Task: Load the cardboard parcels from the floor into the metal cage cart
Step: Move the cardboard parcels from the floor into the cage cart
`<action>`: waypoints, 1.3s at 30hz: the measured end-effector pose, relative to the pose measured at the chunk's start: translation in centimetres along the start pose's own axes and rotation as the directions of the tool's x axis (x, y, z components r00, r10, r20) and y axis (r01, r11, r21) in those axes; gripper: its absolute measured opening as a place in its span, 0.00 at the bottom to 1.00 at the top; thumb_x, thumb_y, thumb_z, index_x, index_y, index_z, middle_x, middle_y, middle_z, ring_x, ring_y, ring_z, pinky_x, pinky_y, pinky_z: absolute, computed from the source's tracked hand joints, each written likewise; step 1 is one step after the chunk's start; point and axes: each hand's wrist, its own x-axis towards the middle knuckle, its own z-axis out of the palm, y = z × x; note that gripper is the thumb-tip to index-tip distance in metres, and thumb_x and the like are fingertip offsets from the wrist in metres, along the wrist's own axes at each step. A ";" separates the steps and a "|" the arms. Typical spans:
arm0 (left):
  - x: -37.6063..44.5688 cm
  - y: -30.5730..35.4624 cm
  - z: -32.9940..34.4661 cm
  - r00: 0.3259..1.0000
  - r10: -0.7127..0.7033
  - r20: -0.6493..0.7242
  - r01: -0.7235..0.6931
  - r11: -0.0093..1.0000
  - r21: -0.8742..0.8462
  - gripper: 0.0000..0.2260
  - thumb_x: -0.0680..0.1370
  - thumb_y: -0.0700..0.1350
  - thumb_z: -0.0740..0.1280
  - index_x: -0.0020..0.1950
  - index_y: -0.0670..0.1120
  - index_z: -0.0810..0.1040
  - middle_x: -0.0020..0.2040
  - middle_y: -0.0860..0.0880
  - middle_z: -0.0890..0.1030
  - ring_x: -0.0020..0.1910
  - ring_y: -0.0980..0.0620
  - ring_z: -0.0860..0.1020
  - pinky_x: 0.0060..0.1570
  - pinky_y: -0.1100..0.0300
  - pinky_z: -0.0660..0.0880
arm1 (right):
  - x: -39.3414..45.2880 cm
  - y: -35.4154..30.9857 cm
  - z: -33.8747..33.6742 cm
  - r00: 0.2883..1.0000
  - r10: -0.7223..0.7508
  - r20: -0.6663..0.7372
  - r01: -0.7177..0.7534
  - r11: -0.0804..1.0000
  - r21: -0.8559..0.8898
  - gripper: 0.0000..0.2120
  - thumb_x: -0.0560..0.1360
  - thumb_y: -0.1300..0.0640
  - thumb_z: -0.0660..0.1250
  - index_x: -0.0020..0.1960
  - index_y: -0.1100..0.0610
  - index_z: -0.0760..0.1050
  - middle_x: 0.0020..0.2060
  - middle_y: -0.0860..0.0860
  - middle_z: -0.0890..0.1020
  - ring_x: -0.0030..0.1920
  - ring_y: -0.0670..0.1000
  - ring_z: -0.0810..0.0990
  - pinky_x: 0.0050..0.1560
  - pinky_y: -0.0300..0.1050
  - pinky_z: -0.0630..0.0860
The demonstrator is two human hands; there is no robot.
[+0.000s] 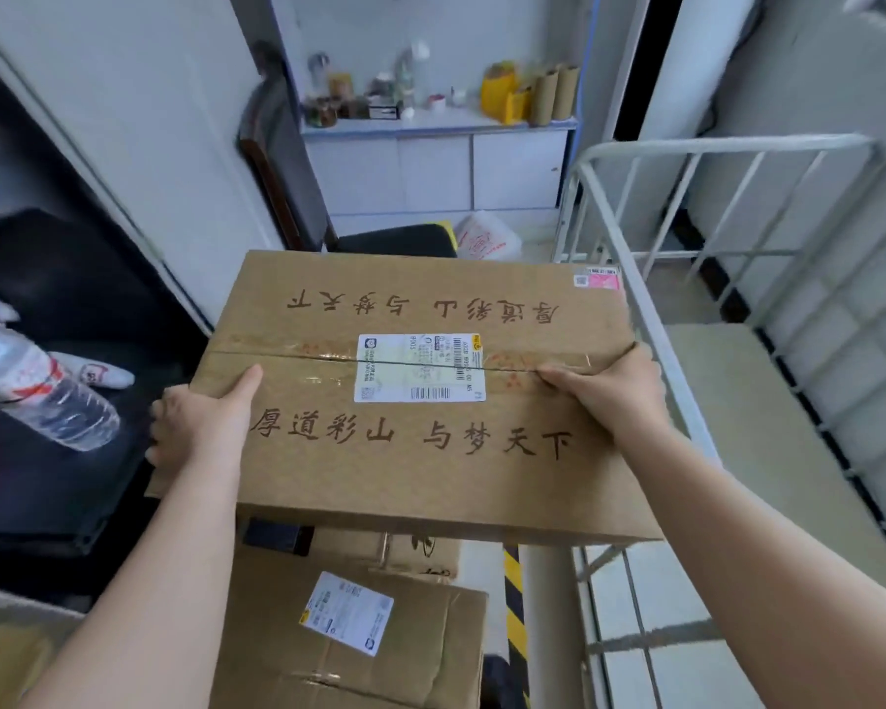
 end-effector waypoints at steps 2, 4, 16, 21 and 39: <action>-2.2 2.2 -2.6 0.998 0.056 -0.014 -0.056 0.998 -0.024 0.40 0.65 0.69 0.67 0.64 0.40 0.72 0.65 0.40 0.71 0.63 0.35 0.71 0.63 0.39 0.67 | -2.1 -1.4 -3.7 0.998 -0.039 -0.045 0.041 0.998 0.042 0.50 0.47 0.34 0.79 0.63 0.55 0.68 0.60 0.52 0.76 0.61 0.55 0.74 0.59 0.55 0.75; -4.3 4.4 -4.9 0.993 0.114 -0.036 -0.116 0.992 -0.054 0.40 0.65 0.70 0.67 0.63 0.40 0.72 0.64 0.39 0.72 0.62 0.35 0.72 0.62 0.39 0.68 | -3.3 -2.4 -6.9 0.995 -0.063 -0.083 0.067 0.997 0.048 0.50 0.53 0.36 0.79 0.66 0.57 0.64 0.63 0.54 0.72 0.65 0.57 0.71 0.62 0.58 0.72; -16.3 20.2 -9.7 0.898 0.412 -0.156 -0.428 0.900 -0.088 0.38 0.68 0.67 0.65 0.67 0.40 0.69 0.68 0.41 0.70 0.68 0.38 0.67 0.66 0.41 0.61 | -3.3 -2.4 -21.3 0.959 -0.021 -0.284 0.100 0.959 0.267 0.52 0.56 0.36 0.78 0.70 0.59 0.60 0.66 0.56 0.69 0.68 0.58 0.68 0.65 0.57 0.69; -21.1 27.6 -9.7 0.818 0.535 -0.209 -0.556 0.829 -0.055 0.38 0.69 0.67 0.66 0.68 0.41 0.68 0.68 0.42 0.70 0.68 0.38 0.67 0.65 0.41 0.62 | -1.2 -1.7 -26.0 0.933 0.024 -0.360 0.124 0.916 0.382 0.52 0.57 0.37 0.78 0.71 0.58 0.60 0.66 0.56 0.69 0.68 0.57 0.68 0.65 0.58 0.69; -30.9 43.2 7.3 0.595 0.802 0.047 -0.774 0.589 -0.232 0.37 0.68 0.67 0.67 0.66 0.41 0.69 0.68 0.42 0.70 0.68 0.40 0.67 0.67 0.43 0.62 | 6.7 7.0 -35.0 0.716 0.310 -0.626 0.078 0.855 0.513 0.54 0.58 0.39 0.79 0.74 0.59 0.57 0.69 0.57 0.67 0.70 0.58 0.64 0.69 0.56 0.65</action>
